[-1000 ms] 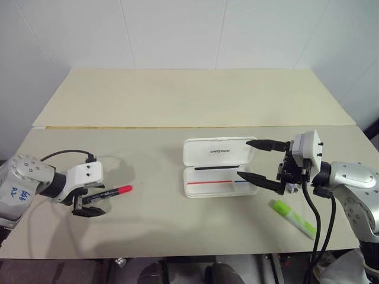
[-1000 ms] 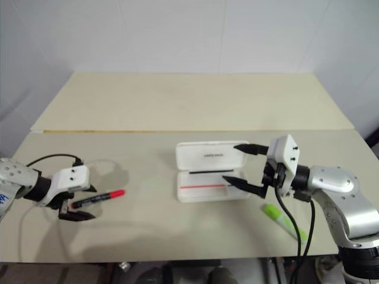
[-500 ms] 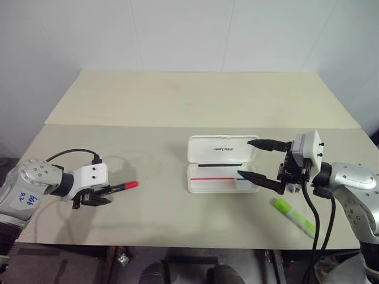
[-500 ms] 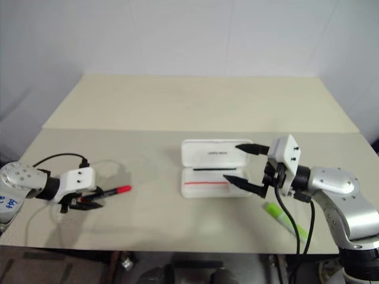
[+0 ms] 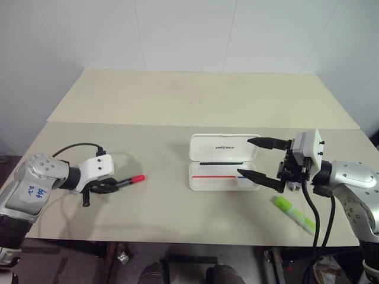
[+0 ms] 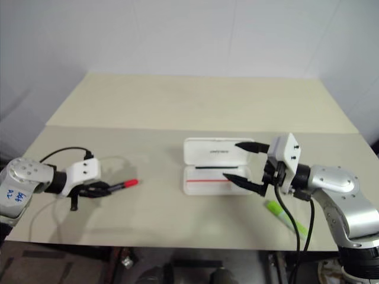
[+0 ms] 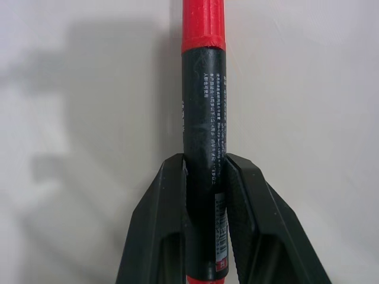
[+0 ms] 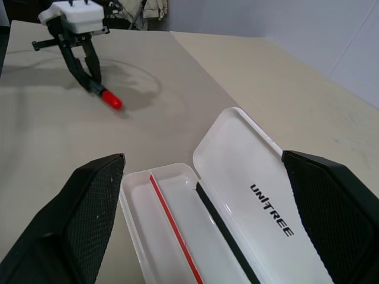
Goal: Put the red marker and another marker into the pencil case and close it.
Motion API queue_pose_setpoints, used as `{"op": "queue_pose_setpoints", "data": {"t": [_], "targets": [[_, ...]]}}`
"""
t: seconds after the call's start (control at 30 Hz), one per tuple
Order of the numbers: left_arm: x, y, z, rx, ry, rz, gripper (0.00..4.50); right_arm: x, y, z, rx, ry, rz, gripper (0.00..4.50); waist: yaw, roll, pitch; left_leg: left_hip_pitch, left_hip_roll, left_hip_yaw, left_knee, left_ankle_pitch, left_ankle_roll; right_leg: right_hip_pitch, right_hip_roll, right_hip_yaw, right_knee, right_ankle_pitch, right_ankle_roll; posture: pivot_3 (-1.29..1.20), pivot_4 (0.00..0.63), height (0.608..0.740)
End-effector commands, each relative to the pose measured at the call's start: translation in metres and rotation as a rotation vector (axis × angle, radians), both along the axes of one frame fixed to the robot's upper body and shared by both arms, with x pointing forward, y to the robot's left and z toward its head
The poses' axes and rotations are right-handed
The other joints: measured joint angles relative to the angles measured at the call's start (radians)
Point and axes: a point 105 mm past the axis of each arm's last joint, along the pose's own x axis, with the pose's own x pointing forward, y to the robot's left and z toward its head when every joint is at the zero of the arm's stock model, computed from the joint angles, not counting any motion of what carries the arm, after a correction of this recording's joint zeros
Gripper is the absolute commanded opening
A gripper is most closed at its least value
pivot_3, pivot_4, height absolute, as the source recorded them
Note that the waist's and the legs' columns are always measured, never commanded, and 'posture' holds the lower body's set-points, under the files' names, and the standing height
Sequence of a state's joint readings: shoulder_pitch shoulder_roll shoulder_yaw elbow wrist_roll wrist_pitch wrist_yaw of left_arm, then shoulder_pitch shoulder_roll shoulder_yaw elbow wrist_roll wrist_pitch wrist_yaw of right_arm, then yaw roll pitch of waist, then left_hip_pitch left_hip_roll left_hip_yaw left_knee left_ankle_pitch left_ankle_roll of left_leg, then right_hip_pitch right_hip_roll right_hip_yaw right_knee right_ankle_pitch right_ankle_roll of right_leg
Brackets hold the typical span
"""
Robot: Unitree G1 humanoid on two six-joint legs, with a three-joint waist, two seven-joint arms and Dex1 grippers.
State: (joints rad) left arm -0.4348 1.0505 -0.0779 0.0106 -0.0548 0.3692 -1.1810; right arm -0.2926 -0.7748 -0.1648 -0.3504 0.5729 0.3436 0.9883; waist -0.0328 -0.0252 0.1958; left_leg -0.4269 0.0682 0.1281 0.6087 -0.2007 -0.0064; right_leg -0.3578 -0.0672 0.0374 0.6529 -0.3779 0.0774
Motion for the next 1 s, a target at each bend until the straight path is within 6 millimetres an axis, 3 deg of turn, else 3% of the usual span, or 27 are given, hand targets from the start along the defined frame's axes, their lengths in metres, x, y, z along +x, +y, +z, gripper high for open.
{"op": "queue_pose_setpoints", "data": {"t": [0.03,0.13,0.27,0.57,0.7,1.0], "targets": [[-0.002,-0.014,0.022,-0.008,-0.032,-0.07,0.55,-0.001,0.0,0.01,0.011,-0.057,0.002,4.5,0.001,0.0,0.0,0.0,0.0,0.0,0.0,0.001,0.0,0.0,0.0,-0.002,0.0,0.002,0.004,0.0,0.15,0.74],[-0.005,-0.029,0.03,-0.032,-0.018,-0.123,0.55,-0.001,0.0,0.009,0.012,-0.056,-0.001,4.5,0.001,-0.001,0.0,-0.002,0.001,0.005,0.0,0.001,0.004,-0.003,-0.001,-0.005,-0.001,-0.001,0.008,0.0,0.15,0.74],[-0.011,-0.052,0.036,-0.06,0.013,-0.194,0.55,-0.001,-0.003,0.007,0.011,-0.05,-0.017,4.5,0.003,-0.001,0.001,-0.003,0.002,0.007,0.004,0.0,-0.003,-0.005,0.004,-0.005,0.002,-0.008,0.021,0.0,0.15,0.74],[0.012,-0.109,0.037,-0.116,-0.023,-0.304,0.55,-0.004,-0.015,0.001,0.009,-0.034,-0.082,4.5,0.004,-0.002,0.001,-0.001,0.0,0.008,0.007,-0.001,-0.004,-0.003,0.007,-0.004,0.005,-0.009,0.024,0.0,0.15,0.74],[0.019,-0.143,0.037,-0.172,-0.027,-0.355,0.55,-0.01,-0.023,-0.003,0.004,-0.024,-0.129,4.5,0.005,-0.002,0.001,-0.001,-0.001,0.009,0.01,-0.001,-0.004,-0.003,0.006,-0.004,0.005,-0.008,0.026,0.0,0.15,0.74],[0.027,-0.182,0.031,-0.189,-0.022,-0.412,0.55,-0.015,-0.034,-0.008,0.004,-0.007,-0.204,4.5,0.004,-0.003,0.001,0.001,0.0,0.009,0.011,0.0,-0.004,-0.002,0.007,-0.003,0.008,-0.008,0.027,0.0,0.15,0.74]]}}
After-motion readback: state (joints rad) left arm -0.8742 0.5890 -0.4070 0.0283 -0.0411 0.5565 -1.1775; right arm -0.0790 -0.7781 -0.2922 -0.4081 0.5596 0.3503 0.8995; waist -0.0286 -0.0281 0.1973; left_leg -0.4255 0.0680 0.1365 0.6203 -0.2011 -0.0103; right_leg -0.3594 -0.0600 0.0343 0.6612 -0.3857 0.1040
